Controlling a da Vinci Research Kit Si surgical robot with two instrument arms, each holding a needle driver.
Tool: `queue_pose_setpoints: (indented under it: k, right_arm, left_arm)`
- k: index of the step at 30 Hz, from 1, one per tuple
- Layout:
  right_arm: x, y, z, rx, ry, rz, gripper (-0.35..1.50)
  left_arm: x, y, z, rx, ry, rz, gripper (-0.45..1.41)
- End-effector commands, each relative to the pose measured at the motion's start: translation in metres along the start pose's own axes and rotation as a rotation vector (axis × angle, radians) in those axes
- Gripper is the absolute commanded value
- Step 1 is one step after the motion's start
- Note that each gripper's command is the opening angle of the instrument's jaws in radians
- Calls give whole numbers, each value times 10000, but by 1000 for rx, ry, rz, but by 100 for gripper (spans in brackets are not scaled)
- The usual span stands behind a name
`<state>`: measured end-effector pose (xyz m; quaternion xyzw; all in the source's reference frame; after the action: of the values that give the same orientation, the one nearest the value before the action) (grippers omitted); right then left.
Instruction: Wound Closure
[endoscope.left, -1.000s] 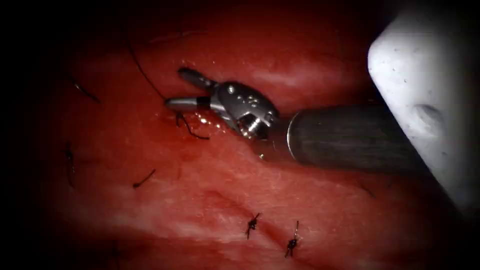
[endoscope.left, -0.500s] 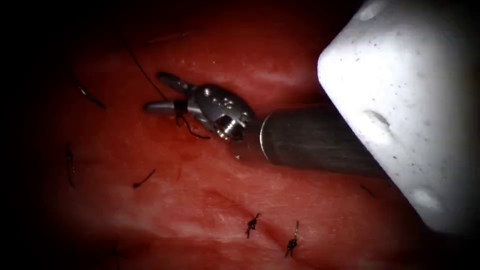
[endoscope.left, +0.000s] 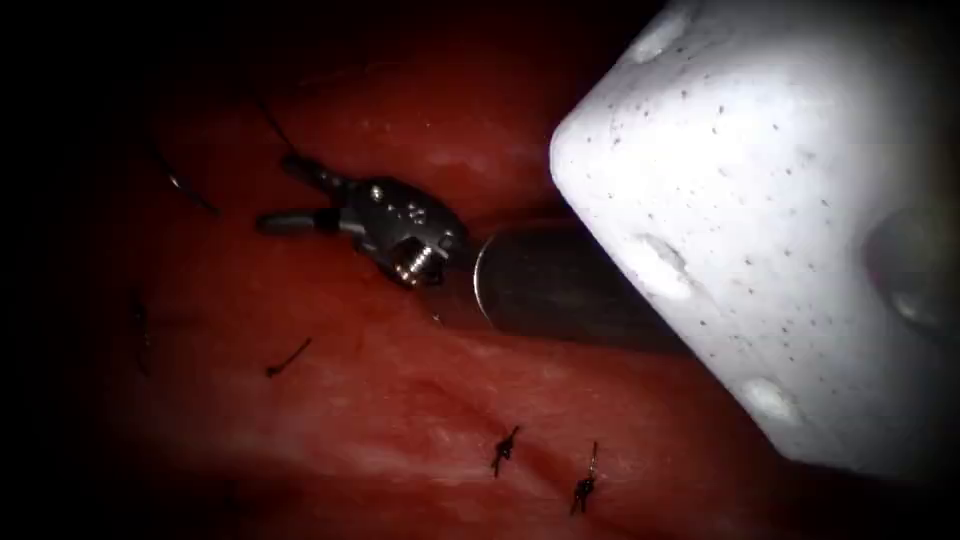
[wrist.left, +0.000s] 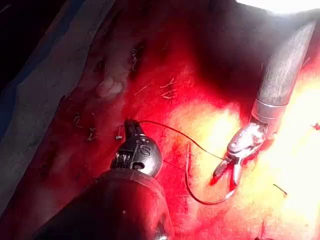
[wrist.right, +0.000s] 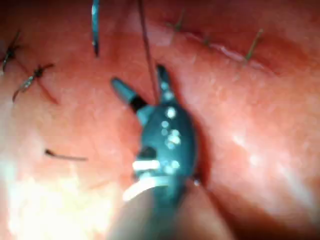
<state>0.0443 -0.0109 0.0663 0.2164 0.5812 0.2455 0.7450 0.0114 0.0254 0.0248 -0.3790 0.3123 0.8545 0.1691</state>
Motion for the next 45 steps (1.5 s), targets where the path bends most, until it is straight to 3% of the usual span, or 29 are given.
queue_pose_setpoints:
  k: [1, 4, 6, 7, 8, 9, 17, 21, 22, 23, 24, 25, 26, 33, 34, 39, 43, 45]
  right_arm:
    - [-5, -2, 7, -7, 1, -15, 119]
    - [-5, -1, 8, -11, 1, -21, 109]
    - [-4, -1, 7, -21, 4, -43, 74]
    - [-3, -1, 7, -28, 13, -48, 47]
    - [-1, 0, 6, -30, 27, -52, -11]
    - [0, 0, 4, -31, 39, -57, -35]
    - [6, -1, -1, -125, 83, -155, -35]
    - [15, -4, -7, -82, 91, -162, -35]
    - [18, -3, -10, -76, 92, -159, -21]
    - [22, -2, -15, -72, 96, -161, 29]
    - [28, 0, -25, -85, 98, -141, 98]
    - [34, 2, -34, -104, 99, -132, 123]
    - [39, 4, -45, -117, 101, -124, 131]
    - [53, 13, -156, -186, 141, -96, 138]
    - [51, 12, -184, -200, 139, -97, 138]
    - [42, 6, -222, -207, 129, -97, 138]
    - [36, 4, -250, -242, 150, -93, 136]
    - [34, 5, -251, -250, 148, -93, 136]
  left_arm:
    - [0, 2, 7, 2, 4, 2, -45]
    - [1, 3, 6, 3, 5, 2, -45]
    - [2, 4, 5, 3, 8, 2, -45]
    - [3, 5, 5, 3, 8, 3, -45]
    - [4, 6, 4, 3, 9, 2, -45]
    - [4, 6, 4, 3, 10, 2, -45]
    - [8, 7, 0, 3, 16, 2, -45]
    - [9, 10, -3, 4, 17, 4, -45]
    - [9, 11, -3, 5, 18, 5, -45]
    - [8, 13, -4, 6, 19, 6, -45]
    - [8, 15, -5, 7, 20, 7, -45]
    - [8, 16, -6, 8, 20, 8, -45]
    - [7, 18, -5, 9, 21, 9, -45]
    - [-7, 37, 13, -3, 19, 22, -45]
    - [-10, 46, 22, -16, 14, 14, -45]
    - [-20, 69, 44, -48, 3, -10, -45]
    - [-47, 101, 80, -92, -27, -35, -45]
    - [-52, 105, 88, -99, -30, -43, -45]
